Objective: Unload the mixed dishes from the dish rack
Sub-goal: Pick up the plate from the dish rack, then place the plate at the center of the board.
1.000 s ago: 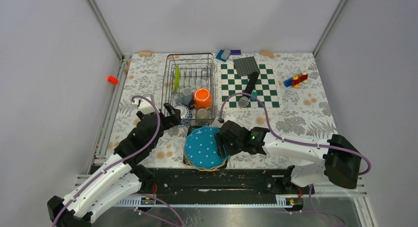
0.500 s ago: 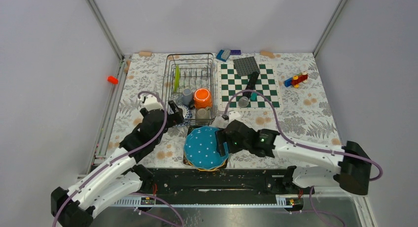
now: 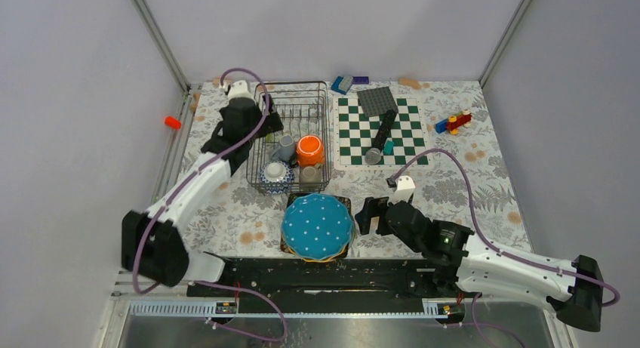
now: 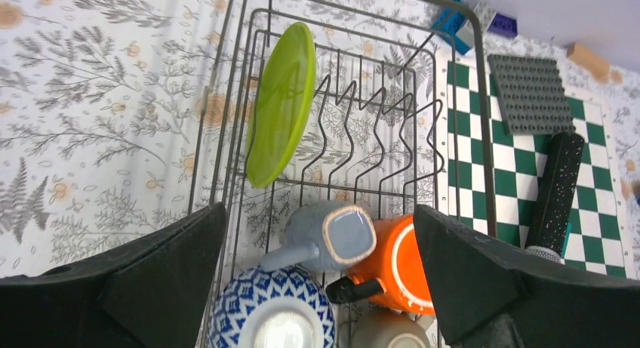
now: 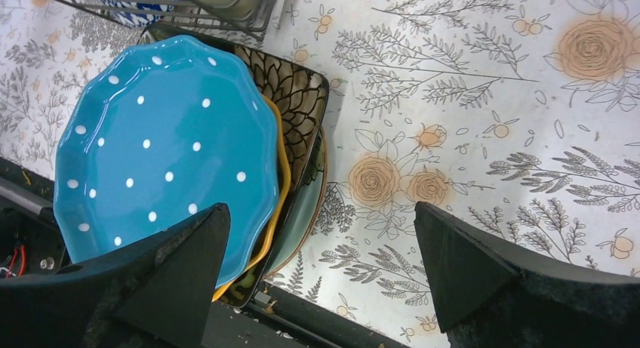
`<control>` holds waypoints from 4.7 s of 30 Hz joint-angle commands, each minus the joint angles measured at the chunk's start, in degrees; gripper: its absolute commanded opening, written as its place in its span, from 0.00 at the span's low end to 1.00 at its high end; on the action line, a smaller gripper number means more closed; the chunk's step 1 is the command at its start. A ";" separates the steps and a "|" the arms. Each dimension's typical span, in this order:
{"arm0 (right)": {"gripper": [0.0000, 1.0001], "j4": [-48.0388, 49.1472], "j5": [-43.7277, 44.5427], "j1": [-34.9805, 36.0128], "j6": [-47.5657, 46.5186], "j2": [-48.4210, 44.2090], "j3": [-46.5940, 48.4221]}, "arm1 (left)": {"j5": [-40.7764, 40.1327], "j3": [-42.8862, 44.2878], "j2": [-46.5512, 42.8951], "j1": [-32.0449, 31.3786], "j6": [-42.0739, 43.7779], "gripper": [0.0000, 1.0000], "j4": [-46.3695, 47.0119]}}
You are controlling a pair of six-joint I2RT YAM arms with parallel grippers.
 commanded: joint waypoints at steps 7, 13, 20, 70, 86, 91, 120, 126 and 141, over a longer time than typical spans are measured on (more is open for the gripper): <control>1.00 1.69 7.35 0.36 -0.69 -2.76 -1.59 | 13.03 22.58 24.04 8.25 7.88 0.88 -1.96; 0.99 1.53 8.05 0.32 -0.96 -2.26 -1.53 | 13.26 31.81 33.42 9.06 9.94 0.66 -6.04; 0.99 0.88 8.87 0.31 -0.98 -1.96 -1.31 | 10.79 32.68 35.84 9.06 11.76 0.39 -6.95; 1.00 -4.40 -11.42 -16.58 10.81 -5.36 9.41 | 21.90 -5.09 -20.32 -39.39 84.45 0.00 -11.72; 0.91 2.04 -16.30 -17.63 12.36 -0.14 15.80 | -0.30 -1.89 -9.49 -51.90 86.64 0.00 -10.98; 0.67 5.76 -15.78 -17.62 14.04 2.26 14.15 | -0.24 -1.35 -8.83 -53.83 87.06 0.00 -10.10; 0.00 19.06 -16.58 -17.63 20.40 1.05 6.51 | -2.32 -2.65 -7.65 -57.37 89.54 0.81 -4.40; 0.00 19.11 -13.24 -17.63 20.05 -2.98 5.13 | -3.04 -3.92 -7.27 -57.38 88.13 0.99 -2.26; 0.00 4.48 3.33 -17.72 19.55 -16.56 -3.56 | -9.45 -20.24 -17.43 -56.27 59.51 0.99 34.03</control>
